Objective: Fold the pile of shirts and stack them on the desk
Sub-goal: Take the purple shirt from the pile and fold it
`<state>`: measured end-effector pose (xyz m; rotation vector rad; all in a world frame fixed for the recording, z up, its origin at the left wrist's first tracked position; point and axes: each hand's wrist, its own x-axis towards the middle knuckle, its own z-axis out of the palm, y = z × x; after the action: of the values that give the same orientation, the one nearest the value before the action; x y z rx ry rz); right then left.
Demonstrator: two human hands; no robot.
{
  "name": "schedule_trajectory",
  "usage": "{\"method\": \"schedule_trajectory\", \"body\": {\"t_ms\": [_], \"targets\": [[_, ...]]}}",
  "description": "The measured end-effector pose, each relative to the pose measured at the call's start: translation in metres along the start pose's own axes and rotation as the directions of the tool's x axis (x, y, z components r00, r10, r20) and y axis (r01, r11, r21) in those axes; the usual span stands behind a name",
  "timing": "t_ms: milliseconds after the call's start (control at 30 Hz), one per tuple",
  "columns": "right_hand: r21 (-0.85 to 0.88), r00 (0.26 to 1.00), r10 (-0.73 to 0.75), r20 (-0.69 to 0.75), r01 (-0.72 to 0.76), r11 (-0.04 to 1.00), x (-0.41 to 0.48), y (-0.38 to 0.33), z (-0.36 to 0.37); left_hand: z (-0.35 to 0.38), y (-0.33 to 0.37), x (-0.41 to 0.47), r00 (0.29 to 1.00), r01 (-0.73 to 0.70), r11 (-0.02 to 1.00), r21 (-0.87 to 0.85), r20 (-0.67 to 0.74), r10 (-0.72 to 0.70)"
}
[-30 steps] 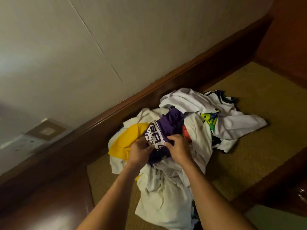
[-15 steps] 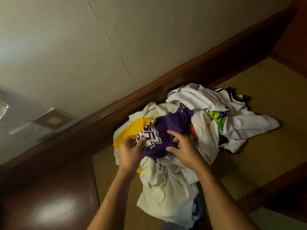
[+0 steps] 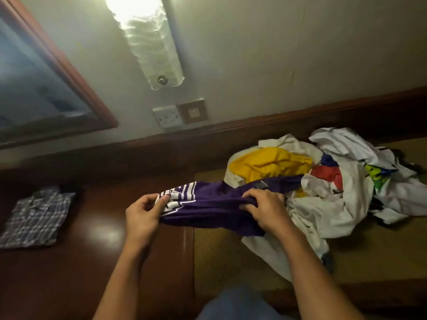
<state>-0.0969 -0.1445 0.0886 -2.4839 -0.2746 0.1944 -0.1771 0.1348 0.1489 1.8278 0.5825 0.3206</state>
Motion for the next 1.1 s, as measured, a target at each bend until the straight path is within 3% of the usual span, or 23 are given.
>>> {"method": "schedule_trajectory", "body": {"t_ms": [233,467,567,700,767,900,1100], "targets": [[-0.021,0.977,-0.211,-0.006,0.211,0.977,-0.032,-0.111,0.058,-0.167,-0.058,-0.015,0.989,-0.03,0.998,0.056,-0.143,0.038],[0.089,0.987,-0.143,-0.073,0.149,0.985,-0.073,-0.2,0.112,-0.288,-0.104,-0.02,0.985,0.0,0.971,0.238,-0.17,0.042],[0.181,0.987,-0.161,-0.011,0.16,0.97,-0.088,-0.224,0.148,-0.317,-0.133,-0.014,0.978,0.067,0.955,0.29,-0.207,-0.006],[0.107,0.929,-0.154,0.336,0.125,0.986,-0.099,-0.237,0.2,-0.336,-0.189,-0.005,0.971,0.236,0.854,0.465,-0.157,-0.182],[0.049,0.907,-0.111,0.407,0.1,0.994,-0.097,-0.233,0.218,-0.335,-0.207,-0.005,0.954,0.298,0.828,0.475,-0.113,-0.279],[-0.02,0.928,-0.046,0.369,0.057,0.998,-0.079,-0.217,0.234,-0.314,-0.224,-0.006,0.941,0.311,0.864,0.396,-0.003,-0.338],[-0.017,0.955,0.07,0.288,-0.068,0.998,-0.031,-0.188,0.254,-0.265,-0.249,-0.014,0.877,0.384,0.841,0.382,0.135,-0.461]]}}
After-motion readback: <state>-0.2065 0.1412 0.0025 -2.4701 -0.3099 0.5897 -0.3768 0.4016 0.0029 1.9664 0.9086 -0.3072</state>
